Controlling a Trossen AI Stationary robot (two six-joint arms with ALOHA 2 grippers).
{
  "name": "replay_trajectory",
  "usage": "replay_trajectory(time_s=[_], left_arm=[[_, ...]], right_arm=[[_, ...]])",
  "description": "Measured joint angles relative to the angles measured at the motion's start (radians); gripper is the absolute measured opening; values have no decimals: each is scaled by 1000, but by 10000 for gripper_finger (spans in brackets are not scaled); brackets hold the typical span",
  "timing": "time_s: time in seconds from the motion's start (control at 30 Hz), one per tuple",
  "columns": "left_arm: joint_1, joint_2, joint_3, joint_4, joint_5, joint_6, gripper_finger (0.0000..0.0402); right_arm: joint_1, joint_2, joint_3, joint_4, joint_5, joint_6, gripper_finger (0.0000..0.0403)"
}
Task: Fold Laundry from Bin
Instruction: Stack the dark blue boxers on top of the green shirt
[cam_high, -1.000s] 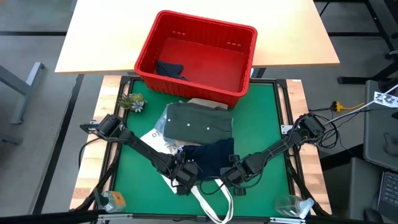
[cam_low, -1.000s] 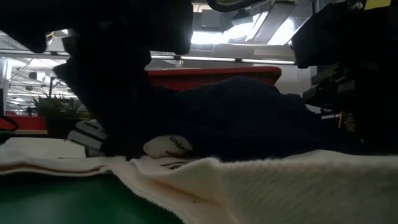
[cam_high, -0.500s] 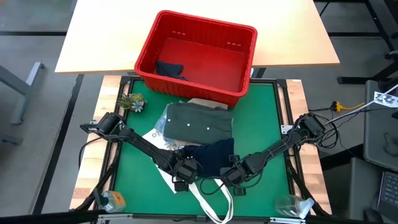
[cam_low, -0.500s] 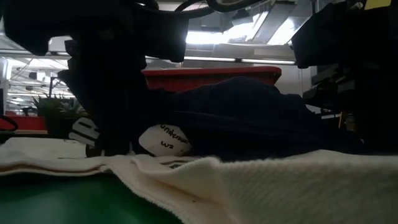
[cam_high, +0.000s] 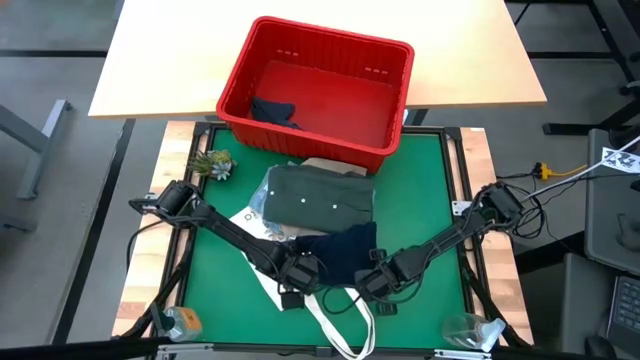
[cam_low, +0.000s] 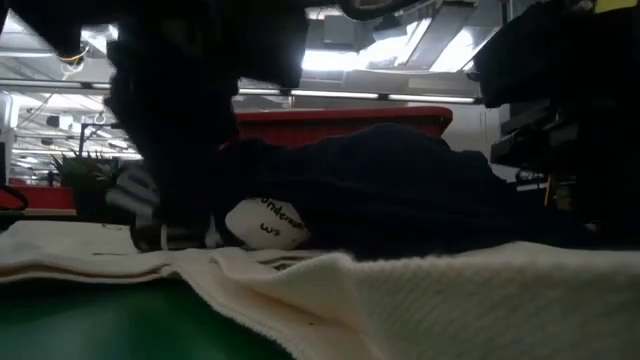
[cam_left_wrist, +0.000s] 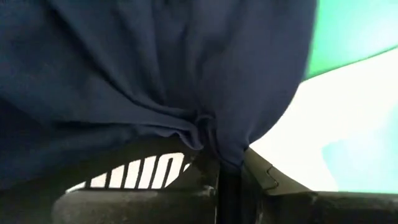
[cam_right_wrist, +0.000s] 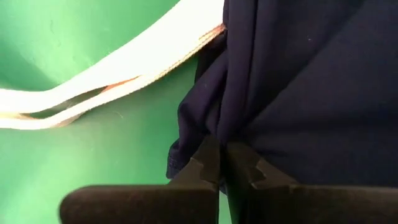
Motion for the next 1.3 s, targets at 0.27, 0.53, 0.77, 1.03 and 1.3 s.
replay_trajectory(time_s=[0.27, 0.53, 0.77, 1.03, 1.3], left_arm=[[-6, 0, 228, -290, 26, 80, 14], [-6, 0, 515, -579, 24, 187, 14], [-3, 0, 711, -798, 2, 255, 14], [38, -50, 816, -876, -6, 344, 14], [129, -202, 813, -875, -49, 390, 15]], right_arm=[[2, -53, 122, -213, -12, 0, 1], [1, -59, 346, -497, 4, -69, 0], [-6, -60, 586, -749, 110, -145, 0], [-125, -65, 790, -971, 221, -209, 0], [-312, -130, 821, -968, 228, -346, 0]])
